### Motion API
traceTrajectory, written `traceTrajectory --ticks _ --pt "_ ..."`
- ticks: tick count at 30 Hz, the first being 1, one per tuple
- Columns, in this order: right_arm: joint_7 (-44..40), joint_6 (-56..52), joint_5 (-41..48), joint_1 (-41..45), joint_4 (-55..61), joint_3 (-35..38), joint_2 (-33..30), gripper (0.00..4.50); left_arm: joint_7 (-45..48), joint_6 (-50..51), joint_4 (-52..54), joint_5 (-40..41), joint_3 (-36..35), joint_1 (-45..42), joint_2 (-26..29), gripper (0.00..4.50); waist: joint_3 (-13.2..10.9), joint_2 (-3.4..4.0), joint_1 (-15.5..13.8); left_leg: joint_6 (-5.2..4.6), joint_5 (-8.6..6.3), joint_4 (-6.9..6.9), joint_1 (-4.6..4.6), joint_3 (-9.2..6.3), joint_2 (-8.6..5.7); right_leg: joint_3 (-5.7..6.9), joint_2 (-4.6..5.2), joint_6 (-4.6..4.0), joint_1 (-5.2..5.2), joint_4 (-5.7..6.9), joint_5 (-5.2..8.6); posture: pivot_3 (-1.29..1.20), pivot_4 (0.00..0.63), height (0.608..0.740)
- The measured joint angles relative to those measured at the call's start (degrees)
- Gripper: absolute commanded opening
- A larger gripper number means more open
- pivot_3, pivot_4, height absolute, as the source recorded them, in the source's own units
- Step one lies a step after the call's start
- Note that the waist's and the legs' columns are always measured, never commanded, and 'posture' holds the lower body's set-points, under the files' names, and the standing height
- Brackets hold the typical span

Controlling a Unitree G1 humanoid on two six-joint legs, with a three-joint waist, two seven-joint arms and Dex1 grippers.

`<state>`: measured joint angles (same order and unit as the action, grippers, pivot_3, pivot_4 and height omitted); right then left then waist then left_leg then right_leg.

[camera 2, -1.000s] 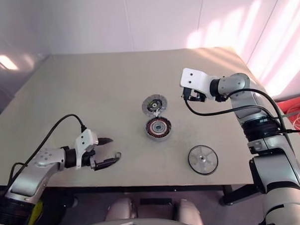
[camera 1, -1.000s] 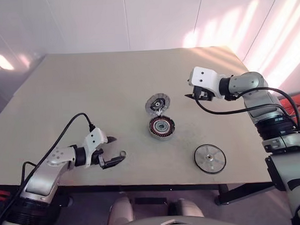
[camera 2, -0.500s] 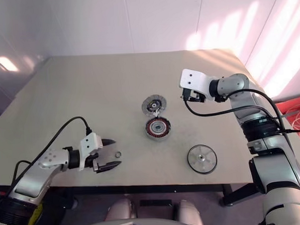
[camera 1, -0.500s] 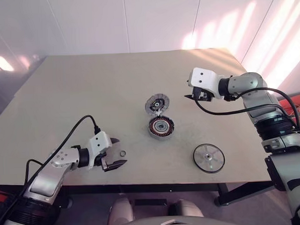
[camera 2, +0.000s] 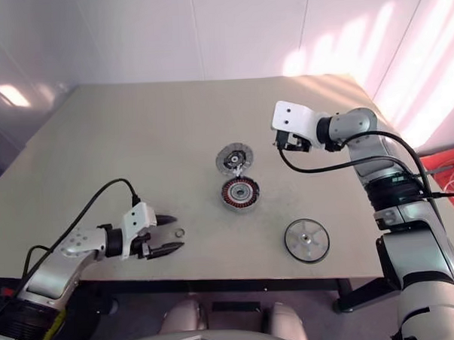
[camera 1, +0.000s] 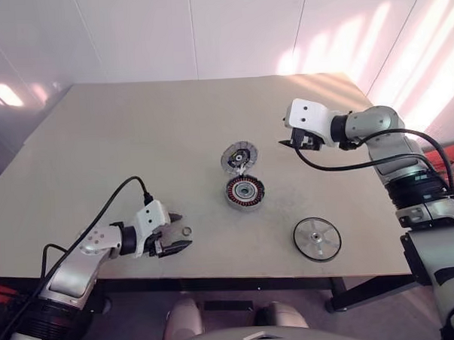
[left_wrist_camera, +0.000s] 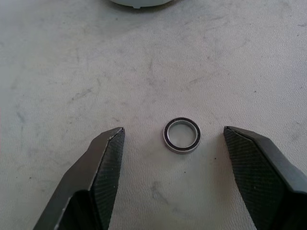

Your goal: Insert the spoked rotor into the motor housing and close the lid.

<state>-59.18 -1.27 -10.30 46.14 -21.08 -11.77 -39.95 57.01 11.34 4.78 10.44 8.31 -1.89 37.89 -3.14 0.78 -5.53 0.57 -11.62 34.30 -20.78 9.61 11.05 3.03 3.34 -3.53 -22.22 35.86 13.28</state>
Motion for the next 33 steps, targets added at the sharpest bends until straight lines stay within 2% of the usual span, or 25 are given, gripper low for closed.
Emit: traceTrajectory --ticks 9,13,24,27,30,33 --pt "0.0 0.3 0.0 0.0 -0.6 -0.1 0.0 3.03 -0.5 1.3 0.5 0.0 0.0 -0.1 0.0 3.6 0.0 0.0 0.0 0.01 0.0 0.0 0.1 0.0 0.0 0.0 0.0 0.0 0.09 0.0 0.0 0.0 0.0 0.74" --pt "0.0 0.3 0.0 0.0 -0.6 -0.1 0.0 3.03 -0.5 1.9 0.9 0.1 0.1 0.1 -0.2 2.76 0.0 0.0 0.0 0.01 0.0 0.0 0.11 0.0 0.0 0.0 0.0 0.0 0.09 0.01 0.0 0.0 0.0 0.74" --pt "0.1 0.7 0.0 0.1 -0.7 -0.1 0.0 3.03 -1.0 -0.4 -0.3 -0.1 0.1 0.1 -0.3 2.76 0.0 0.0 0.1 0.03 0.02 0.0 0.15 0.0 0.01 0.0 -0.01 0.0 0.1 0.03 0.0 0.0 0.0 0.74" --pt "0.2 0.8 0.0 0.1 -0.7 -0.1 0.0 3.03 -0.9 -1.2 -1.0 -0.1 0.1 0.1 -0.3 2.21 0.0 0.0 0.1 0.03 0.02 0.0 0.15 0.0 0.01 0.0 -0.01 0.0 0.1 0.04 0.0 0.0 0.0 0.74" --pt "0.3 0.8 0.0 0.1 -0.8 -0.1 0.0 3.03 -0.9 -1.9 -1.8 0.0 0.1 0.0 -0.5 1.3 0.0 0.0 0.1 0.05 0.03 0.0 0.21 0.0 0.01 0.0 -0.01 0.0 0.13 0.08 0.0 0.0 0.0 0.74" --pt "0.3 0.8 0.0 0.1 -0.8 -0.1 0.0 3.03 -1.1 -2.2 -2.2 -0.1 0.1 -0.1 -0.6 1.3 0.0 0.0 0.1 0.08 0.05 0.0 0.28 0.0 0.01 -0.01 -0.01 -0.01 0.15 0.15 0.0 0.0 0.0 0.74"
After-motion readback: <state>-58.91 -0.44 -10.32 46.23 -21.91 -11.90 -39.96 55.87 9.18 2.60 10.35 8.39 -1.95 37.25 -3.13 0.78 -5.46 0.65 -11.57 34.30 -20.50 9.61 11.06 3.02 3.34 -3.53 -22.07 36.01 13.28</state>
